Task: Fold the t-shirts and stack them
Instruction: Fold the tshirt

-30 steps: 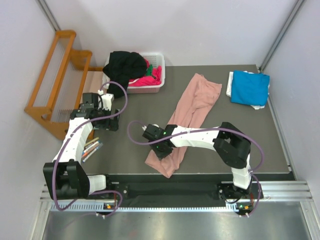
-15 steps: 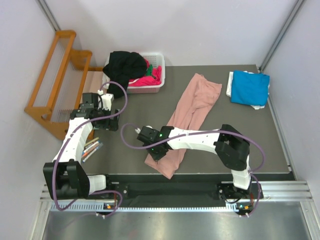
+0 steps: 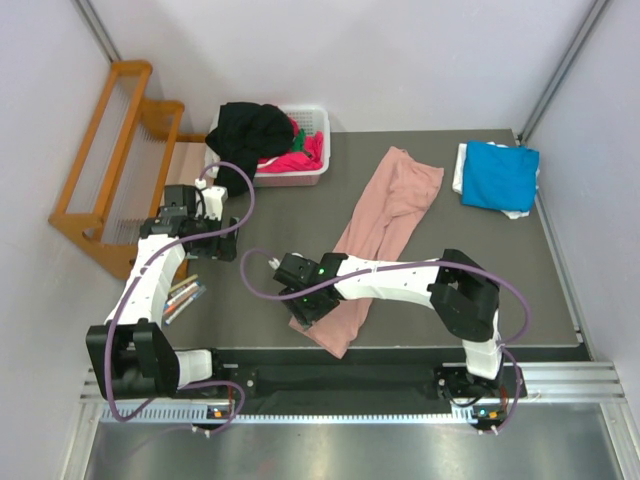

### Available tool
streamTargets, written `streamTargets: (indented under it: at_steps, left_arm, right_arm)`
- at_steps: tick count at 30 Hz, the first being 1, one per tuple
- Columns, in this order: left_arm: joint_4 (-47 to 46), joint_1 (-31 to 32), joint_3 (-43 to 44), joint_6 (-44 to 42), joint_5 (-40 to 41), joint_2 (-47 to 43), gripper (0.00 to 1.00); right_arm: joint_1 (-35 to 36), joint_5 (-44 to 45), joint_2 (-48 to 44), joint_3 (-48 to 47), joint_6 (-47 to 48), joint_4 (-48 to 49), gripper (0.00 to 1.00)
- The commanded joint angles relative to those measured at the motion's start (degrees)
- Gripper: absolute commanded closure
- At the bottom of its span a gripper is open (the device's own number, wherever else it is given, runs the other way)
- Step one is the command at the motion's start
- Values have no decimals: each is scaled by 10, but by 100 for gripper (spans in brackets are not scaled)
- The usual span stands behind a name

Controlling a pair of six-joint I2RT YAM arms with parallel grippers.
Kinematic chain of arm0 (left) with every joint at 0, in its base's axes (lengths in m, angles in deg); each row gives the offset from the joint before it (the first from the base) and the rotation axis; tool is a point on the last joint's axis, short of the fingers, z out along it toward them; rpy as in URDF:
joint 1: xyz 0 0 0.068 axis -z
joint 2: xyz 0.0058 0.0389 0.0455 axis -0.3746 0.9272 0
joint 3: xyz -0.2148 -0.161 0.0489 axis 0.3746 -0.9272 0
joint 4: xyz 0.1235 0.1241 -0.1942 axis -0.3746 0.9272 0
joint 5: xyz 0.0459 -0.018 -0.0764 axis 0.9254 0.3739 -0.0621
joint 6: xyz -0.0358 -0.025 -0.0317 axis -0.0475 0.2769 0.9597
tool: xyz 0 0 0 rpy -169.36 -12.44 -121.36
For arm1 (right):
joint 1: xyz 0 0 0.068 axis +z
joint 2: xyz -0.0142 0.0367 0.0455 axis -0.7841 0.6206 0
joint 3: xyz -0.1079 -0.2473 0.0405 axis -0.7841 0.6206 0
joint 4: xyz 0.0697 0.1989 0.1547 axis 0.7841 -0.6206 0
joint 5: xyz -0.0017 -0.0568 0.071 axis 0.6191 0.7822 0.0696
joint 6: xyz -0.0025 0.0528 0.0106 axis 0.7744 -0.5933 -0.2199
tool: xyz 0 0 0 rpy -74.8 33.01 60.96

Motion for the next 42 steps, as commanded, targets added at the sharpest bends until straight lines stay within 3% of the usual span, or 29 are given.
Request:
streamTargets:
  at_steps: [1, 2, 3, 4, 10, 19, 28, 42]
  left_arm:
    - [2, -3, 19, -11, 5, -8, 1]
    - [1, -3, 19, -12, 4, -9, 1]
    - [2, -4, 18, -13, 5, -9, 1]
    - [3, -3, 18, -13, 4, -10, 1]
    - [2, -3, 21, -15, 3, -9, 1]
    - [1, -3, 13, -14, 4, -9, 2]
    - [2, -4, 7, -14, 9, -19, 2]
    - [0, -4, -6, -26, 24, -31, 1]
  right_arm:
    - [11, 8, -18, -21, 9, 9, 28]
    - [11, 11, -20, -25, 10, 5, 10]
    - [11, 13, -28, -27, 12, 1, 2]
    - [12, 20, -32, -30, 14, -6, 0]
    - [12, 51, -68, -53, 33, -43, 0]
    - [39, 60, -88, 3, 59, -58, 0]
    - [71, 120, -37, 21, 97, -54, 0]
    - [96, 119, 59, -44, 107, -43, 0]
